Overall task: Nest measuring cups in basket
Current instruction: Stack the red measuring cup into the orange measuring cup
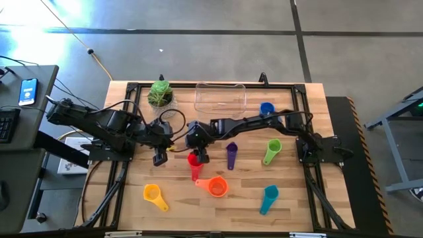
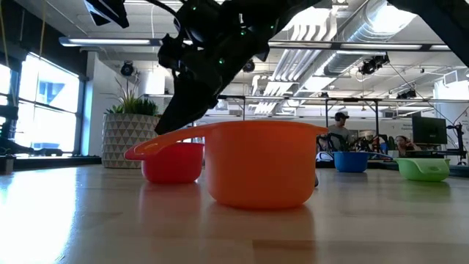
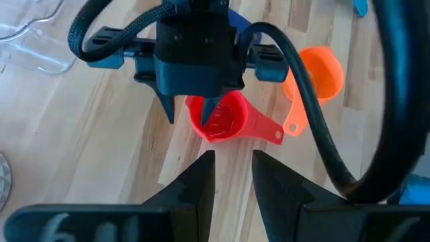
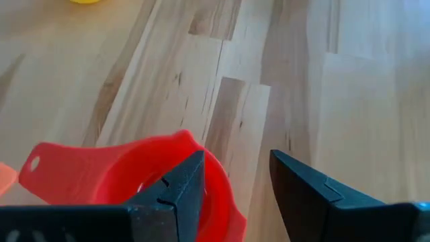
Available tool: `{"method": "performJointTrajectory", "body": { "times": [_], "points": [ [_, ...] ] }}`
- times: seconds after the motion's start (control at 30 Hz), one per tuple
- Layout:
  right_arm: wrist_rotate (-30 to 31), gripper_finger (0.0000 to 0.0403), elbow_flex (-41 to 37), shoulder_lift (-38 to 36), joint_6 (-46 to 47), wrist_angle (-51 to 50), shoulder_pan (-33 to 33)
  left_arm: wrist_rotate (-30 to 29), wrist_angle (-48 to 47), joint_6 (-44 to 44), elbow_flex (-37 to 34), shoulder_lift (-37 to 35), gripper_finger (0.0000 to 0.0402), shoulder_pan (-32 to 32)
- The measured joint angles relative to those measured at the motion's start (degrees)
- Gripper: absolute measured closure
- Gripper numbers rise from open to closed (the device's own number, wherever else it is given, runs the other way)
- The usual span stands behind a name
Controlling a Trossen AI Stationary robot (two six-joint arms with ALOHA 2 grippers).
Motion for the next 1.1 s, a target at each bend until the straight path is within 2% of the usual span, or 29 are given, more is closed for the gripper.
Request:
{"method": "performJointTrajectory", "body": {
  "times": [0.5,0.63,0.93,1.1],
  "points": [
    [2.31,0.0247,0.00,1.14,-3.32,-4.82,1.01,-1.39,-0.04,-0.72,0.00,0.02,0.0312,0.00],
    [2.46,0.0276,0.00,1.14,-2.99,-5.59,0.96,-1.88,-0.06,-0.74,0.00,0.02,0.0312,0.00],
    [2.45,0.0372,0.00,1.14,-0.63,-5.92,1.00,-1.97,-0.21,-0.43,0.00,0.02,0.0312,0.00],
    [5.00,0.0385,0.00,1.05,1.93,-6.00,1.01,-1.97,-0.21,1.16,0.00,0.02,0.0312,-0.01]
  ]
}}
